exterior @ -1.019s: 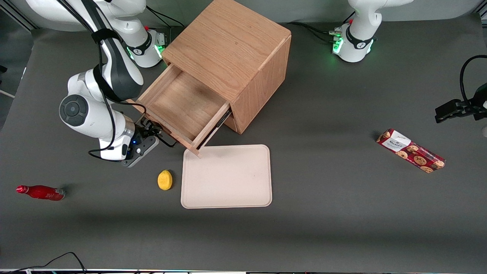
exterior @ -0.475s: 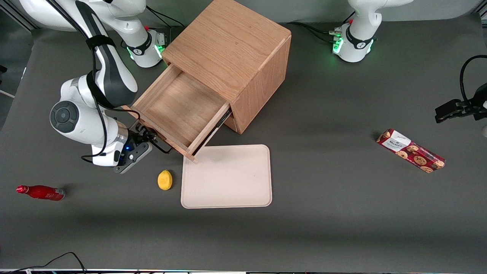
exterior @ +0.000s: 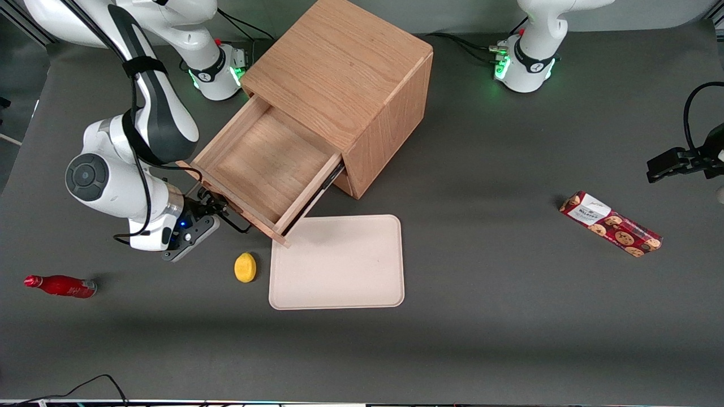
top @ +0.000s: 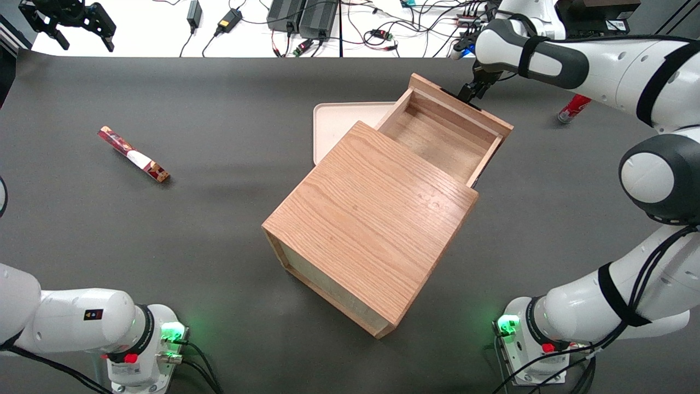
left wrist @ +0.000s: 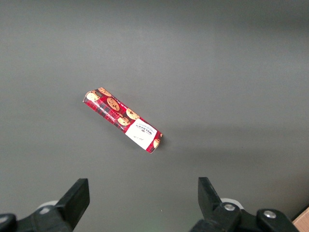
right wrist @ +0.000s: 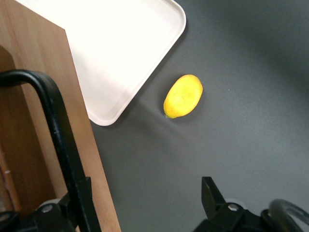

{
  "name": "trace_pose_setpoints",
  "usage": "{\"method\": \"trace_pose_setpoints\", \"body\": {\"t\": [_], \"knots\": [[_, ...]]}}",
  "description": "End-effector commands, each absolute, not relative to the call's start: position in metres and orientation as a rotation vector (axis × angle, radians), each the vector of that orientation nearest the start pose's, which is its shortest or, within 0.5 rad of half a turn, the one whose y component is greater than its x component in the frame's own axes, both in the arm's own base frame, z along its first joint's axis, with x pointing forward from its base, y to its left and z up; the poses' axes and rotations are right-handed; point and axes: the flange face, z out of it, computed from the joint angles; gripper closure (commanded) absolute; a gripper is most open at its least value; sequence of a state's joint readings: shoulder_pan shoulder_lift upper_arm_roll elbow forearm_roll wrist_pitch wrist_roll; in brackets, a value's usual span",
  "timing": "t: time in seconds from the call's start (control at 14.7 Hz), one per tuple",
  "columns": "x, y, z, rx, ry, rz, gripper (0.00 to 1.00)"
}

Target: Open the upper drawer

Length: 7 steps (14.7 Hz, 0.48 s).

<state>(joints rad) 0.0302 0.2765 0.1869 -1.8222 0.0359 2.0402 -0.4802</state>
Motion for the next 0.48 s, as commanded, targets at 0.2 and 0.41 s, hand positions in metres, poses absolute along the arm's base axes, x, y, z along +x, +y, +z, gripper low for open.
{"method": "trace_pose_setpoints", "body": {"t": [0.2, 0.41], "knots": [[0.6167, 0.1217, 0.3833, -2.884, -1.037, 0.051, 0.00], [0.6162, 0.1217, 0.3914, -2.889, -1.030, 0.033, 0.00]]}}
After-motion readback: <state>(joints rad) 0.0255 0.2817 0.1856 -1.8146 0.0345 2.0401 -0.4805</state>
